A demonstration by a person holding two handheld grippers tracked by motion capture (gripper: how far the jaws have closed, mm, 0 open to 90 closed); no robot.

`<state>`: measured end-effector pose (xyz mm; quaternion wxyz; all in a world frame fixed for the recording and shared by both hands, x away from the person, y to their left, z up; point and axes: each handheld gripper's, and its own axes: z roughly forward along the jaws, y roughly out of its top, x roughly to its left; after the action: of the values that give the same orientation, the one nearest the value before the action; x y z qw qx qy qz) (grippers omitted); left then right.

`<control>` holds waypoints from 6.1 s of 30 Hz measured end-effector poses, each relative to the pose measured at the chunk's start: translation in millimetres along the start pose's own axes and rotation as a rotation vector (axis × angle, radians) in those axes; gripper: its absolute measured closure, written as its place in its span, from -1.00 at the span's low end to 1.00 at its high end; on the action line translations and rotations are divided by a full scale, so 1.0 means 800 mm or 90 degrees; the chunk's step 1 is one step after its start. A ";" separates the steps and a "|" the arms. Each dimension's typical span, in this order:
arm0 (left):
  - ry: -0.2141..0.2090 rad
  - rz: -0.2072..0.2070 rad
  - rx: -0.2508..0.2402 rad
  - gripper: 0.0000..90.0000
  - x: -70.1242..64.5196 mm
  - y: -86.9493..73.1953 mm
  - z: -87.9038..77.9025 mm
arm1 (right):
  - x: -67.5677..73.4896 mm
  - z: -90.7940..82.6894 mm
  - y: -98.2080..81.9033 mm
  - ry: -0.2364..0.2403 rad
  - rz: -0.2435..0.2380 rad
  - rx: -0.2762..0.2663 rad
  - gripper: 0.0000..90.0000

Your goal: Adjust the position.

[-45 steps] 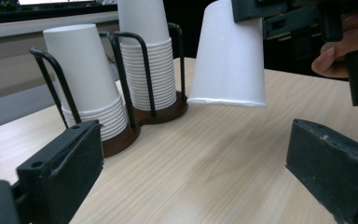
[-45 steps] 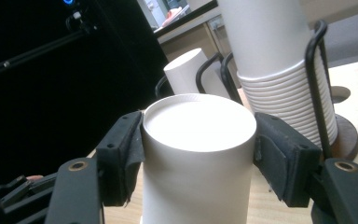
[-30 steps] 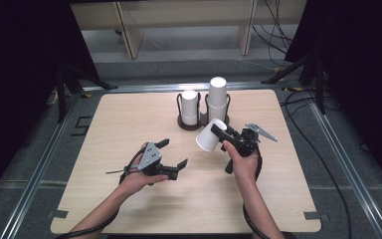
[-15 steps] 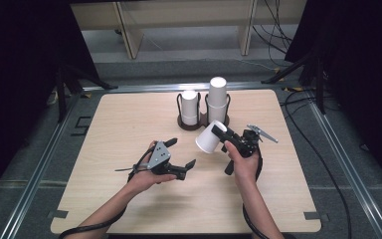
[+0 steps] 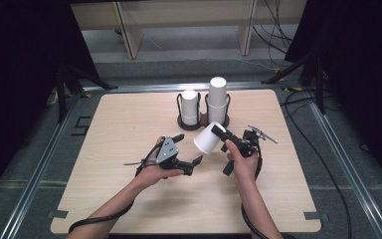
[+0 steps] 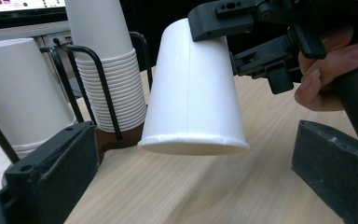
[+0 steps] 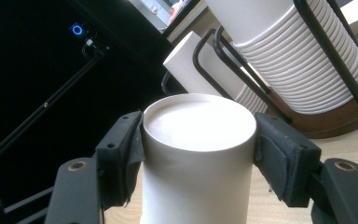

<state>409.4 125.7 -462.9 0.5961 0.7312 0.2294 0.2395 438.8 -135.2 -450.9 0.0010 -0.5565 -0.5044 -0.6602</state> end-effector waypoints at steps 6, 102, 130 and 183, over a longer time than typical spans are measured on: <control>-0.004 -0.005 -0.006 -1.00 0.000 0.000 0.010 | -0.001 -0.001 0.002 0.004 0.015 0.002 -0.20; -0.028 0.017 0.005 -0.46 0.016 -0.002 0.033 | 0.000 0.011 0.006 0.038 0.077 0.019 -0.28; -0.040 0.020 0.002 -0.39 0.018 0.004 0.029 | 0.002 0.012 0.010 0.051 0.020 0.018 -0.65; -0.116 0.160 0.182 -0.35 0.045 0.041 -0.001 | -0.015 -0.061 -0.003 -0.135 -0.383 0.068 -0.63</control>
<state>438.9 142.5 -427.6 0.4696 0.8500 0.1133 0.2101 406.3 -173.4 -454.6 -0.2173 -0.4477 -0.6775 -0.5415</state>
